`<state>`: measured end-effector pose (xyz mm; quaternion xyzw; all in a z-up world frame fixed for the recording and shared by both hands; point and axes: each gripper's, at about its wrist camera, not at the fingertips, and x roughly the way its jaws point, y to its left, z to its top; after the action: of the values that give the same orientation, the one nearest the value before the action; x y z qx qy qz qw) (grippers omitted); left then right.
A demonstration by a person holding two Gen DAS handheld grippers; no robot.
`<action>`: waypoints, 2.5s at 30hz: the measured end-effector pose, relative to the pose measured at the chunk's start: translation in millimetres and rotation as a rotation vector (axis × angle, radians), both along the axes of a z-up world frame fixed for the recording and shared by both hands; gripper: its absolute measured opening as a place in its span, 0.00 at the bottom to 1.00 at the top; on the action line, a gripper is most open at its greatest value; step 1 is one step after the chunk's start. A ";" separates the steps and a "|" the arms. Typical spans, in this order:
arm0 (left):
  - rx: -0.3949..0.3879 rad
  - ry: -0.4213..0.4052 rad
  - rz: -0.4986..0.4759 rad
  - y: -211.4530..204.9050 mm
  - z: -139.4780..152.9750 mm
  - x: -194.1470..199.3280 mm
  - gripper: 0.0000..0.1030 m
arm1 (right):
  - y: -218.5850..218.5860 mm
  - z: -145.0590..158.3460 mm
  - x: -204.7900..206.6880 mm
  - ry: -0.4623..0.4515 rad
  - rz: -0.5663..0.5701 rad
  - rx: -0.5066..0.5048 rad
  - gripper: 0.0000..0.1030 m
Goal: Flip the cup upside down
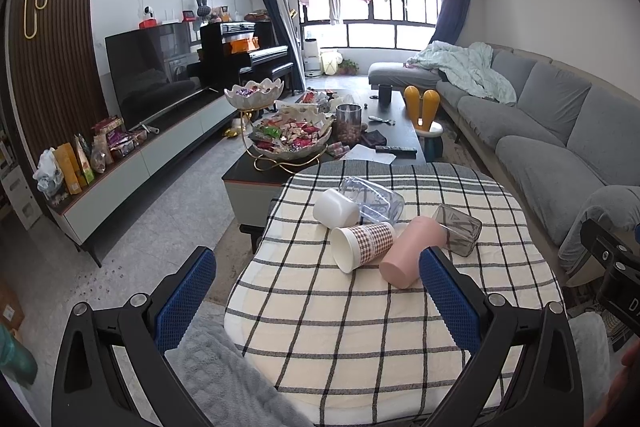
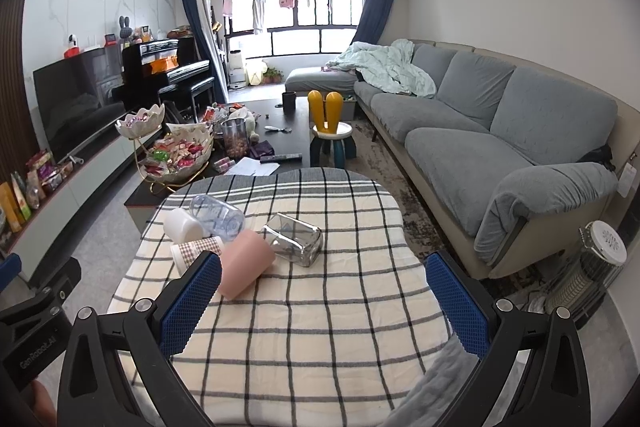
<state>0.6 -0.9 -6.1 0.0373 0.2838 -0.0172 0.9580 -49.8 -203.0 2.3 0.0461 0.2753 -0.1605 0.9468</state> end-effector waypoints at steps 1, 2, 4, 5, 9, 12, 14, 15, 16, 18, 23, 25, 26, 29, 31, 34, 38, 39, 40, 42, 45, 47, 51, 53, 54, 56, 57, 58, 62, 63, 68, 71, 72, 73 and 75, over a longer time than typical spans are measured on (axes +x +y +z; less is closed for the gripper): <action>0.000 0.000 0.000 -0.7 -1.2 -0.9 1.00 | -0.6 -0.8 0.8 0.001 0.001 0.005 1.00; 0.000 0.000 0.000 -0.9 -1.5 -0.8 1.00 | -0.7 -0.9 0.9 0.001 0.000 0.005 1.00; 0.000 -0.001 0.000 -0.8 -1.6 -0.9 1.00 | 1.0 -2.1 1.1 0.005 -0.001 0.007 1.00; 0.001 0.001 0.000 -0.7 -1.3 -0.4 1.00 | 0.7 -2.7 0.9 0.005 -0.001 0.006 1.00; 0.001 0.008 0.000 -2.7 -4.6 -1.1 1.00 | 0.8 1.0 2.5 0.004 -0.001 0.004 1.00; 0.005 0.009 0.008 -4.1 -6.9 -1.5 1.00 | 0.4 3.6 4.7 0.004 0.000 0.005 1.00; 0.009 0.015 0.017 -5.3 -11.7 7.2 1.00 | 2.1 -5.3 5.7 0.011 0.003 0.004 1.00; 0.011 0.021 0.019 -6.1 -13.4 10.5 1.00 | 2.0 -7.1 7.3 0.015 0.005 0.002 1.00; 0.015 0.028 0.020 -7.5 -15.0 14.1 1.00 | -0.8 -13.7 9.7 0.018 0.006 0.002 1.00; 0.016 0.037 0.022 -8.6 -16.9 19.1 1.00 | -3.6 -31.6 29.6 0.030 0.011 0.000 1.00; 0.015 0.044 0.032 -12.8 -21.2 36.1 1.00 | -11.5 -32.2 50.0 0.059 0.024 0.007 1.00; 0.004 0.054 0.043 -15.8 -23.8 44.9 1.00 | -14.5 -28.9 59.9 0.074 0.035 0.000 1.00; 0.003 0.058 0.050 -17.8 -24.6 48.9 1.00 | -16.5 -30.0 65.4 0.086 0.041 0.000 1.00; 0.001 0.064 0.077 -23.4 -28.9 62.6 1.00 | -22.5 -30.7 88.2 0.137 0.066 0.003 1.00; 0.002 0.074 0.092 -29.1 -33.6 71.7 1.00 | -26.4 -34.7 101.1 0.166 0.084 -0.001 1.00; 0.002 0.097 0.105 -37.4 -40.9 84.5 1.00 | -32.0 -45.2 126.2 0.237 0.140 -0.007 1.00; -0.017 0.124 0.151 -48.6 -50.6 99.1 1.00 | -38.7 -68.2 163.1 0.364 0.234 0.006 1.00; -0.027 0.125 0.176 -52.0 -53.0 102.4 1.00 | -40.9 -73.2 172.0 0.396 0.253 0.005 0.99; -0.029 0.124 0.196 -54.7 -54.6 104.2 1.00 | -43.0 -77.7 178.8 0.415 0.265 0.002 0.99; -0.034 0.119 0.229 -61.2 -58.9 107.6 1.00 | -48.4 -89.4 198.9 0.479 0.313 -0.004 0.99; -0.030 0.123 0.248 -73.4 -65.5 114.7 1.00 | -50.9 -103.5 224.3 0.561 0.386 -0.030 0.98; -0.029 0.131 0.249 -81.8 -69.5 119.9 1.00 | -49.5 -109.1 238.4 0.605 0.431 -0.065 0.98; -0.058 0.147 0.281 -92.5 -73.6 131.1 1.00 | -44.3 -119.7 264.4 0.684 0.526 -0.128 0.98; -0.069 0.153 0.310 -94.5 -75.8 136.5 1.00 | -43.4 -124.3 274.2 0.715 0.561 -0.144 0.97; -0.079 0.167 0.324 -95.2 -78.3 141.1 1.00 | -42.7 -128.1 281.6 0.740 0.584 -0.150 0.97; -0.091 0.213 0.335 -97.9 -84.1 150.6 1.00 | -43.1 -135.7 292.1 0.775 0.612 -0.156 0.95; -0.094 0.244 0.338 -99.7 -87.9 157.5 1.00 | -43.1 -139.6 297.2 0.794 0.626 -0.160 0.94; -0.091 0.258 0.341 -102.4 -91.3 161.5 1.00 | -43.3 -142.7 300.3 0.808 0.636 -0.159 0.94; -0.080 0.290 0.346 -108.6 -98.1 173.3 1.00 | -45.6 -159.1 314.6 0.887 0.682 -0.156 0.91; -0.082 0.297 0.348 -109.2 -99.5 175.9 1.00 | -45.7 -161.8 316.3 0.900 0.690 -0.152 0.91; -0.087 0.348 0.343 -109.5 -108.5 187.9 1.00 | -37.4 -179.1 331.0 0.958 0.747 -0.157 0.90; -0.083 0.366 0.346 -108.9 -113.9 193.3 1.00 | -32.0 -190.6 337.7 0.986 0.764 -0.170 0.85; -0.081 0.372 0.347 -108.3 -115.7 194.9 1.00 | -30.4 -195.1 339.8 0.999 0.768 -0.167 0.84; -0.082 0.377 0.346 -108.3 -116.9 197.3 1.00 | -29.9 -196.9 340.8 1.005 0.771 -0.163 0.82; -0.083 0.384 0.347 -107.0 -118.8 198.6 1.00 | -26.9 -200.1 342.1 1.010 0.788 -0.155 0.74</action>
<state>199.3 -107.9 -124.9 -0.0552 0.4616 0.1290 0.8759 292.3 -229.8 -197.8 -0.2081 0.6708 0.1777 0.6893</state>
